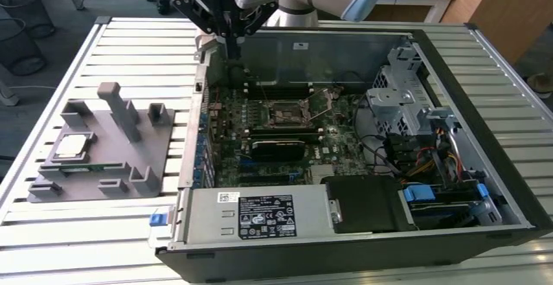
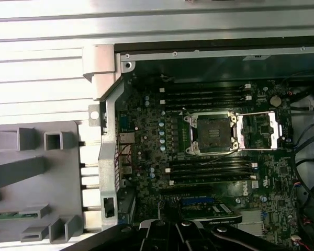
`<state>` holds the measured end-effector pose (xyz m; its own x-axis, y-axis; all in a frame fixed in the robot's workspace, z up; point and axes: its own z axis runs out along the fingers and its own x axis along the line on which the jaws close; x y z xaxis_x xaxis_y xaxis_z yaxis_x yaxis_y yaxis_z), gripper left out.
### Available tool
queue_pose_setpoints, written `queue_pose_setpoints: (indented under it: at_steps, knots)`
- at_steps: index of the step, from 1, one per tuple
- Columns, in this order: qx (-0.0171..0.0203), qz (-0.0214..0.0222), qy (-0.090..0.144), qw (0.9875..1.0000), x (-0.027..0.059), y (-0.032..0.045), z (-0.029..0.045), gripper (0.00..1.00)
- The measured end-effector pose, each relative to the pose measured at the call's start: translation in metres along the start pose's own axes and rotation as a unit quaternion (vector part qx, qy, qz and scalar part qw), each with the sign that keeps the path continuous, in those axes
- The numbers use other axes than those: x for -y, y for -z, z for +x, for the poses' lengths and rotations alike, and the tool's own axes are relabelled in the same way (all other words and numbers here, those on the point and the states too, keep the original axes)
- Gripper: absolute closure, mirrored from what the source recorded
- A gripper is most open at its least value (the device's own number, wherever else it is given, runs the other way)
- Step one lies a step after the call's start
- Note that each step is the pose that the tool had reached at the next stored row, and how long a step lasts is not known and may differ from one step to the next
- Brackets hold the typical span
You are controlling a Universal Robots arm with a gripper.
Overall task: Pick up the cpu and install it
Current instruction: 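Reach for the cpu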
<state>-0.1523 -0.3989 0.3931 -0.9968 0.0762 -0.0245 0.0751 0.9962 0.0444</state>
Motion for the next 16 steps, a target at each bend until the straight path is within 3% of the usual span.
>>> queue_pose_setpoints:
  at_steps: [16]
  knots:
    - [0.0000,0.0000,0.000,1.0000,0.0007,-0.0001,0.0086,0.89]
